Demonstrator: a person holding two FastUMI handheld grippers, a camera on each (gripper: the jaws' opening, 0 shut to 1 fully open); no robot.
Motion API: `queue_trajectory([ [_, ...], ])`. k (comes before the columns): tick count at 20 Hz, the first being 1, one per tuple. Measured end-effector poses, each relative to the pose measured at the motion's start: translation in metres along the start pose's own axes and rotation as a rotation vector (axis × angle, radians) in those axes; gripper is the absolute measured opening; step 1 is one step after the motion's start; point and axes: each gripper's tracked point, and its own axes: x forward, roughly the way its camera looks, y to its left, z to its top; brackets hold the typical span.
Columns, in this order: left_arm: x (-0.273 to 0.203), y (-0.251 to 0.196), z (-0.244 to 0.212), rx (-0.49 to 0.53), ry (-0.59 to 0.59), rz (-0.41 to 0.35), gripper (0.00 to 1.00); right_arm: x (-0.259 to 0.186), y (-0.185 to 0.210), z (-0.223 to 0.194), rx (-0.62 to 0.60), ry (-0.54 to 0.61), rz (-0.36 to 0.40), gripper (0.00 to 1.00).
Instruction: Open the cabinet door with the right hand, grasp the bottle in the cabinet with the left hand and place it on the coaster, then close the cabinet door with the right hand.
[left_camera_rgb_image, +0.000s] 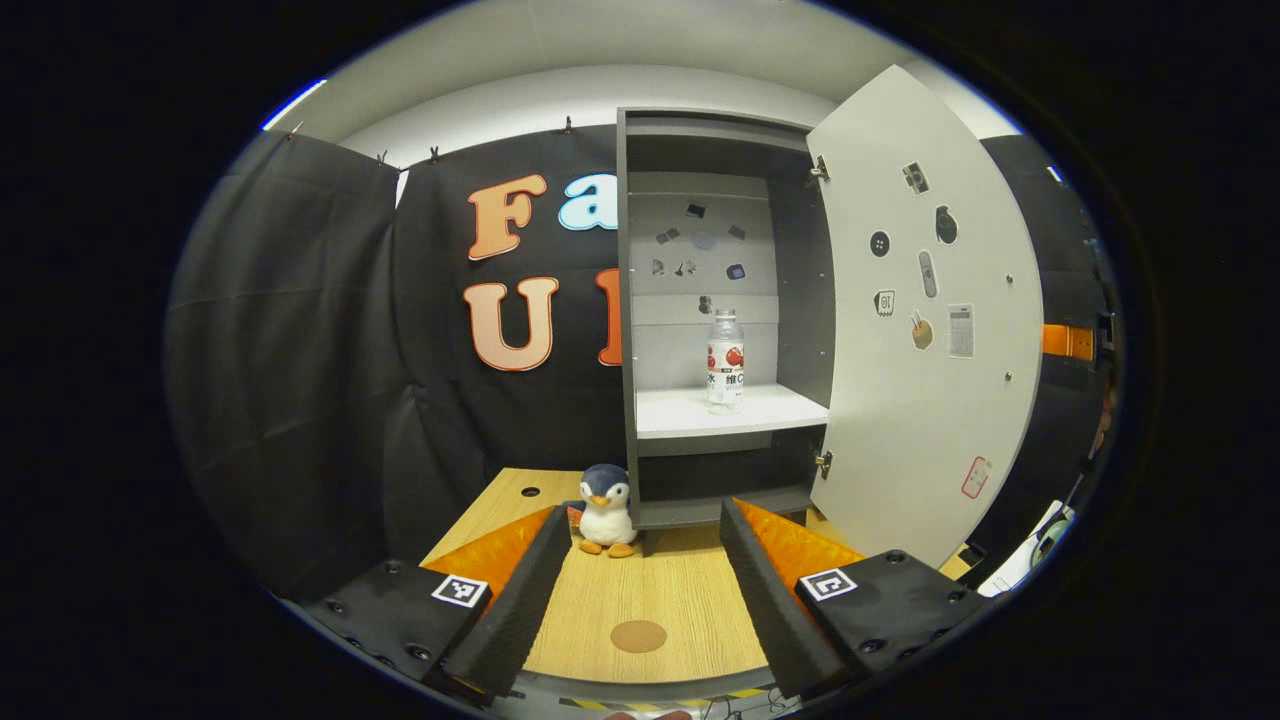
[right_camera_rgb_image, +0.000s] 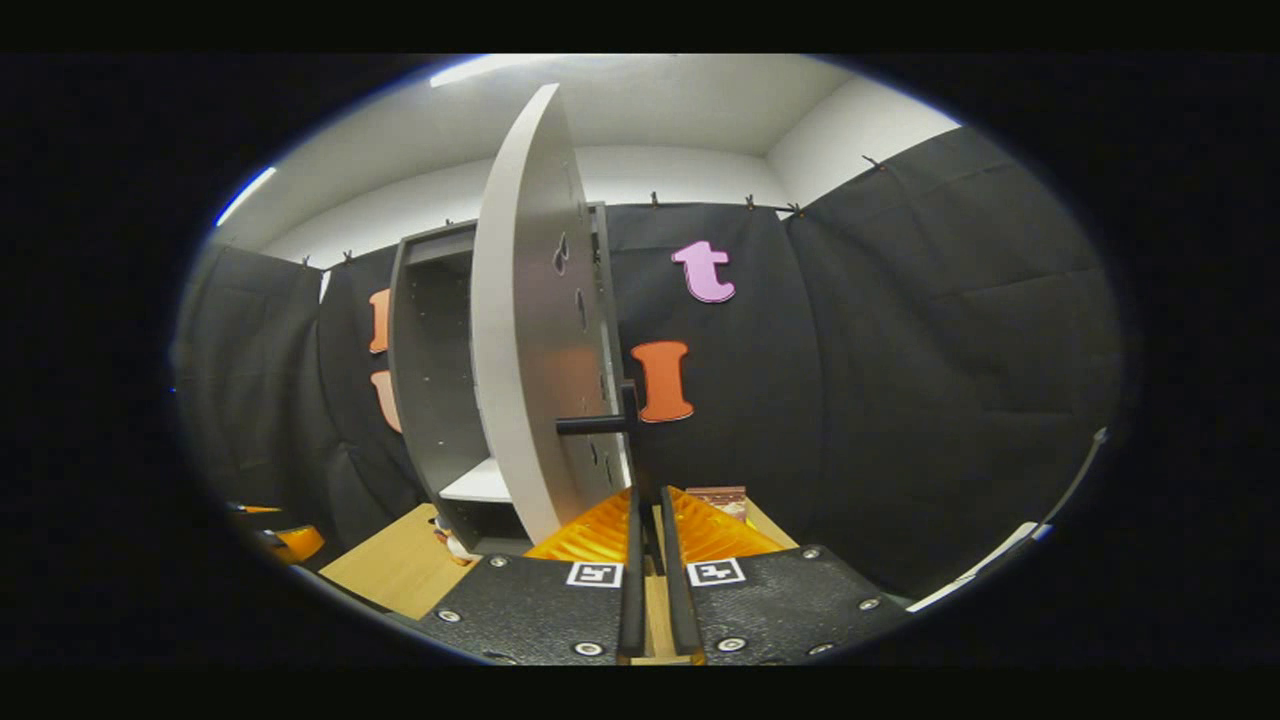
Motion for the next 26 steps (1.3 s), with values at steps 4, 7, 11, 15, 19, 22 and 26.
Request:
queue_trajectory([
  [4, -0.001, -0.001, 0.005, 0.001, -0.006, 0.008, 0.98, -0.007, -0.002, 0.003, 0.012, -0.014, -0.001, 0.1],
  [7, 0.0, -0.001, 0.007, 0.011, -0.009, 0.013, 0.98, -0.014, 0.004, 0.006, 0.012, -0.031, 0.001, 0.1],
  [11, 0.007, -0.001, 0.009, 0.012, -0.014, 0.008, 0.98, -0.03, 0.036, 0.007, 0.082, -0.033, 0.08, 0.13],
  [15, 0.05, -0.006, 0.017, 0.009, -0.019, -0.017, 0.98, -0.033, 0.052, 0.014, 0.095, -0.056, 0.111, 0.21],
  [19, 0.102, -0.024, 0.032, 0.006, -0.053, -0.075, 0.95, -0.024, 0.072, 0.012, 0.109, -0.058, 0.129, 0.38],
  [22, 0.152, -0.038, 0.046, 0.012, -0.086, -0.115, 0.98, -0.014, 0.075, 0.005, 0.098, -0.033, 0.111, 0.37],
  [26, 0.22, -0.066, 0.062, -0.002, -0.11, -0.179, 1.0, 0.014, 0.078, -0.01, 0.093, 0.001, 0.056, 0.48],
])
